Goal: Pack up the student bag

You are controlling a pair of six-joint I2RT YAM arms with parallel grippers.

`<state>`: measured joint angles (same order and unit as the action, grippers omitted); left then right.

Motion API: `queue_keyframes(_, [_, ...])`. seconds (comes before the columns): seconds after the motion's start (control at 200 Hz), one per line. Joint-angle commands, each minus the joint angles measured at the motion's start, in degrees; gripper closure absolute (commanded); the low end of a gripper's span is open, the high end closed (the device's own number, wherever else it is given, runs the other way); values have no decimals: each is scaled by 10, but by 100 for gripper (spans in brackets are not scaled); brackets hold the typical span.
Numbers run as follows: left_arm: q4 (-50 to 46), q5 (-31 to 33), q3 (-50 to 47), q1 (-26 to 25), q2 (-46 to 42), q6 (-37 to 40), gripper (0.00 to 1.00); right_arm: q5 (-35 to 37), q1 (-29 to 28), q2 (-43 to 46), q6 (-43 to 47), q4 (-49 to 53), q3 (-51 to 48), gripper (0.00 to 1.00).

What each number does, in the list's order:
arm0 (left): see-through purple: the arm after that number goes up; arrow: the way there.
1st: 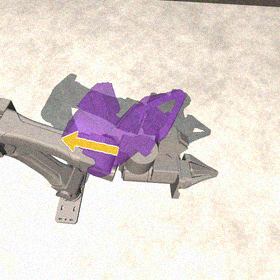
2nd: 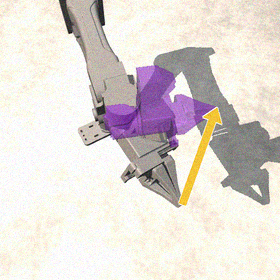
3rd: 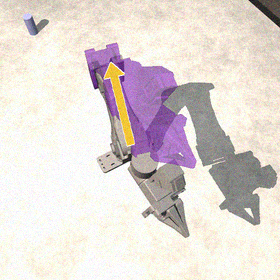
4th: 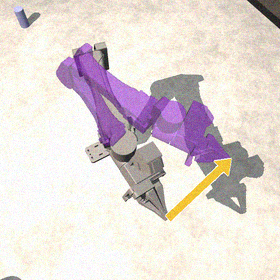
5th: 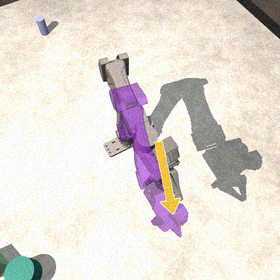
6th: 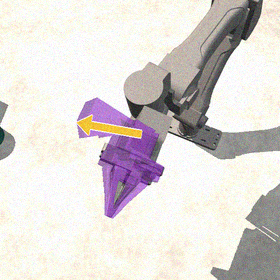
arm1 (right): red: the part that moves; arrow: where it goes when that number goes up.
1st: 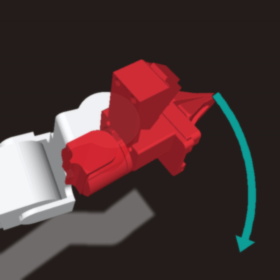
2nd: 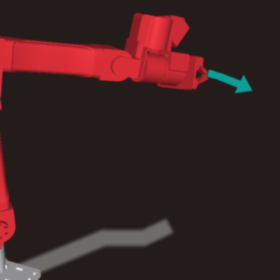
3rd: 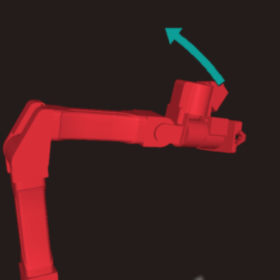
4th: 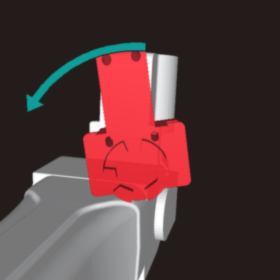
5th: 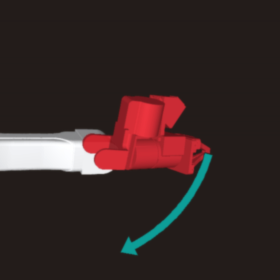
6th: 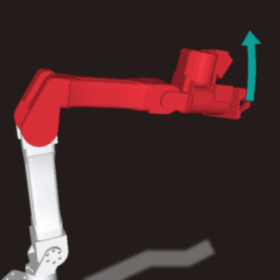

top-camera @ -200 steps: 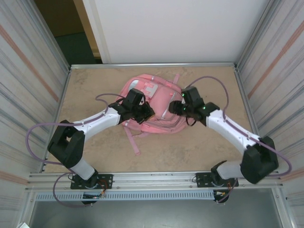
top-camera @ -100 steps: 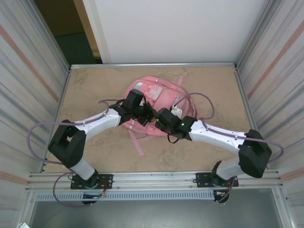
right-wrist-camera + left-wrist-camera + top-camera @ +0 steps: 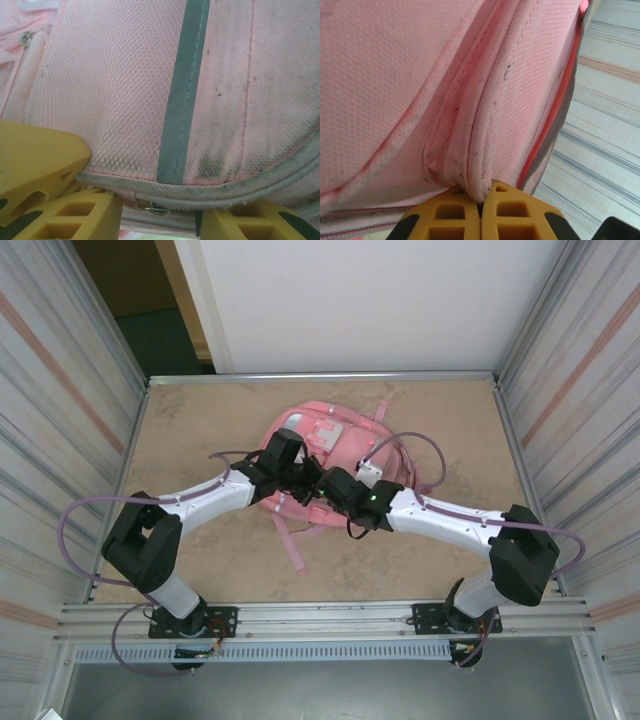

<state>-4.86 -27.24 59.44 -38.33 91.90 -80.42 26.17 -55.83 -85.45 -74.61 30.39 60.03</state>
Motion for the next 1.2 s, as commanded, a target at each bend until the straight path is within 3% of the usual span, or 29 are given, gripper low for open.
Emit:
queue_keyframes(0.0, [17, -41, 2, 1, -3, 16, 99, 63, 5, 17, -24, 82, 3, 63])
queue_keyframes(0.17, [13, -39, 5, 1, -1, 20, 100, 81, 8, 33, -9, 114, -7, 74])
queue_keyframes(0.331, [4, -38, 9, 2, 1, 25, 100, 41, 21, 47, 26, 96, -11, 77])
queue_keyframes(0.471, [4, -36, 8, 2, 3, 26, 100, -21, 21, 48, 104, 44, -4, 67])
queue_keyframes(0.636, [13, -45, 7, 1, 1, 21, 100, 7, 32, 17, 114, 52, 4, 62])
queue_keyframes(0.702, [12, -43, 5, 1, -1, 21, 100, 19, 36, 6, 144, 40, 7, 67])
queue_keyframes(0.777, [8, -42, 6, 0, -2, 25, 100, 20, 34, 3, 198, 15, 9, 79])
queue_keyframes(0.937, [-4, -35, 4, 9, -2, 45, 100, -25, 37, 40, 310, -22, -8, 100])
queue_keyframes(1.027, [-30, -21, 8, 26, -4, 74, 100, -76, 53, 72, 379, -13, -22, 100])
queue_keyframes(1.193, [-71, -25, 25, 68, 9, 162, 100, -238, 104, 113, 486, 69, -17, 100])
